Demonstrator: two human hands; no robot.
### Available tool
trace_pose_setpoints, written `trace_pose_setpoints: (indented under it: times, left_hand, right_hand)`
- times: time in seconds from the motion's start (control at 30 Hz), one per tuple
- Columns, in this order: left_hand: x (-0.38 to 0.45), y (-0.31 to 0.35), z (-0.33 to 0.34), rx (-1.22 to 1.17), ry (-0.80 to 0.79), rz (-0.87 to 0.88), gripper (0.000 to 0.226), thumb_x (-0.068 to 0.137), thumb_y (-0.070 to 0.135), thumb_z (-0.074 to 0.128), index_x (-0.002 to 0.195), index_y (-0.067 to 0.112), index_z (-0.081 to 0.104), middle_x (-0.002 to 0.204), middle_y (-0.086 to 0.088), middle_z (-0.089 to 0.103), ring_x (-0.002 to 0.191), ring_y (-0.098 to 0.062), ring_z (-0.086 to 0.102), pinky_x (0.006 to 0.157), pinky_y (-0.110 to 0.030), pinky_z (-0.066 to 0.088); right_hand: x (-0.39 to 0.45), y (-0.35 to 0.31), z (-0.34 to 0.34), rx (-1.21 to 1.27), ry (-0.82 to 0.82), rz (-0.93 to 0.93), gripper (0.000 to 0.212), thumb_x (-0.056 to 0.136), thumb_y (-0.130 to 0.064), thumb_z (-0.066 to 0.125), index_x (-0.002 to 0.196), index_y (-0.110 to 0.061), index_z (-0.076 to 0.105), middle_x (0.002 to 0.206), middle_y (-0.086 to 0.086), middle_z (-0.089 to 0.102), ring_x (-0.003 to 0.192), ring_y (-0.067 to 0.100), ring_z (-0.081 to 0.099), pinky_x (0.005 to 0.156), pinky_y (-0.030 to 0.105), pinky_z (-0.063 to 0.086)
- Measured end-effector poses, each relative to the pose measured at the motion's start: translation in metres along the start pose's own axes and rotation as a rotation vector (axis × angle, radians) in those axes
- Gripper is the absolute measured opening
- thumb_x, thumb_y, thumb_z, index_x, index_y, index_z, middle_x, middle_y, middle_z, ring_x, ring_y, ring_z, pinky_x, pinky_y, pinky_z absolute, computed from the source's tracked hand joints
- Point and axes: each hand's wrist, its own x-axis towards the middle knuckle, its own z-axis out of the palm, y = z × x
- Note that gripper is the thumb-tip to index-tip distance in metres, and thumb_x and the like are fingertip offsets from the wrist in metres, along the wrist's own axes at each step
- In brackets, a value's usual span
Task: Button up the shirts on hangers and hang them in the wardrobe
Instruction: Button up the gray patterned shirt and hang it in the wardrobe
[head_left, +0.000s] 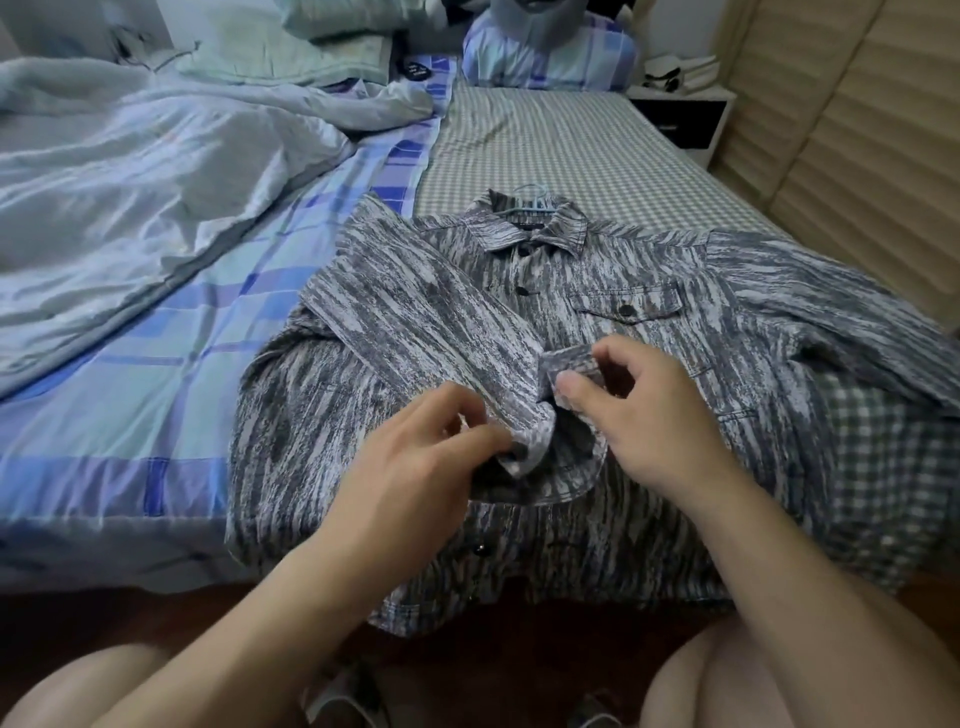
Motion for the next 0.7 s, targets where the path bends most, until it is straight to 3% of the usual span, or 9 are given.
trace_pose_setpoints:
  times: [0.1, 0.2, 0.27, 0.4, 0.47, 0.53, 0.6, 0.7]
  left_hand:
    - [-0.005, 0.004, 0.006, 0.111, 0.040, 0.098, 0.019, 0.092, 0.002, 0.061, 0.102, 0.010, 0.075, 0.100, -0.007, 0.058, 0.081, -0.024, 0.056, 0.060, -0.036, 0.048]
    - [-0.009, 0.012, 0.005, 0.206, 0.144, -0.037, 0.016, 0.095, 0.008, 0.061, 0.098, 0.011, 0.076, 0.091, -0.005, 0.047, 0.072, -0.021, 0.043, 0.054, -0.030, 0.032]
    - [-0.011, 0.015, 0.004, 0.166, 0.114, -0.158, 0.020, 0.094, 0.016, 0.055, 0.098, 0.018, 0.075, 0.081, -0.001, 0.053, 0.064, -0.023, 0.049, 0.048, -0.033, 0.040]
    - [-0.015, 0.019, -0.007, -0.195, 0.027, -0.655, 0.016, 0.094, 0.024, 0.054, 0.090, 0.028, 0.070, 0.067, 0.005, 0.071, 0.060, -0.015, 0.066, 0.059, -0.037, 0.054]
    - [-0.023, 0.014, -0.010, -0.508, 0.094, -0.953, 0.014, 0.096, 0.021, 0.064, 0.084, 0.023, 0.073, 0.071, 0.000, 0.074, 0.068, -0.019, 0.072, 0.062, -0.038, 0.058]
    - [-0.031, 0.009, -0.013, -0.861, 0.227, -1.141, 0.010, 0.091, 0.008, 0.074, 0.083, 0.014, 0.074, 0.074, -0.006, 0.073, 0.075, -0.022, 0.073, 0.066, -0.034, 0.060]
    - [-0.035, 0.008, -0.014, -1.045, 0.310, -1.186, 0.013, 0.085, -0.005, 0.075, 0.085, 0.008, 0.071, 0.072, -0.009, 0.068, 0.074, -0.021, 0.068, 0.070, -0.032, 0.061]
    - [-0.040, 0.011, -0.013, -0.959, 0.306, -1.094, 0.016, 0.084, -0.007, 0.075, 0.083, 0.008, 0.069, 0.069, -0.003, 0.067, 0.070, -0.015, 0.065, 0.070, -0.029, 0.059]
  right_hand:
    - [-0.002, -0.008, 0.001, 0.046, -0.117, 0.017, 0.007, 0.093, -0.028, 0.072, 0.089, -0.027, 0.066, 0.079, -0.009, 0.065, 0.069, 0.001, 0.058, 0.060, 0.009, 0.045]
    - [-0.006, -0.007, 0.018, -0.009, -0.307, 0.094, 0.009, 0.088, -0.029, 0.078, 0.083, -0.027, 0.070, 0.079, -0.005, 0.070, 0.073, 0.010, 0.065, 0.068, 0.031, 0.055]
    - [-0.009, -0.006, 0.033, 0.003, -0.262, 0.151, 0.014, 0.086, -0.032, 0.079, 0.081, -0.025, 0.068, 0.076, -0.003, 0.069, 0.072, 0.015, 0.064, 0.067, 0.033, 0.053]
    - [-0.014, -0.009, 0.055, 0.009, -0.195, 0.175, 0.022, 0.089, -0.032, 0.075, 0.078, -0.020, 0.060, 0.068, -0.007, 0.057, 0.059, 0.006, 0.048, 0.053, 0.018, 0.038]
    - [-0.018, -0.014, 0.063, 0.073, -0.200, 0.219, 0.020, 0.090, -0.033, 0.073, 0.081, -0.019, 0.062, 0.070, -0.006, 0.057, 0.060, 0.006, 0.048, 0.053, 0.017, 0.037]
    - [-0.023, -0.019, 0.070, 0.190, -0.220, 0.292, 0.018, 0.091, -0.032, 0.074, 0.087, -0.018, 0.064, 0.076, -0.004, 0.060, 0.067, 0.009, 0.052, 0.062, 0.024, 0.043]
    - [-0.028, -0.022, 0.075, 0.335, -0.269, 0.352, 0.019, 0.090, -0.029, 0.074, 0.087, -0.014, 0.065, 0.074, -0.003, 0.058, 0.069, 0.012, 0.053, 0.068, 0.029, 0.044]
    - [-0.031, -0.019, 0.075, 0.452, -0.335, 0.357, 0.029, 0.090, -0.028, 0.075, 0.088, -0.001, 0.064, 0.071, 0.001, 0.055, 0.070, 0.014, 0.051, 0.074, 0.037, 0.045]
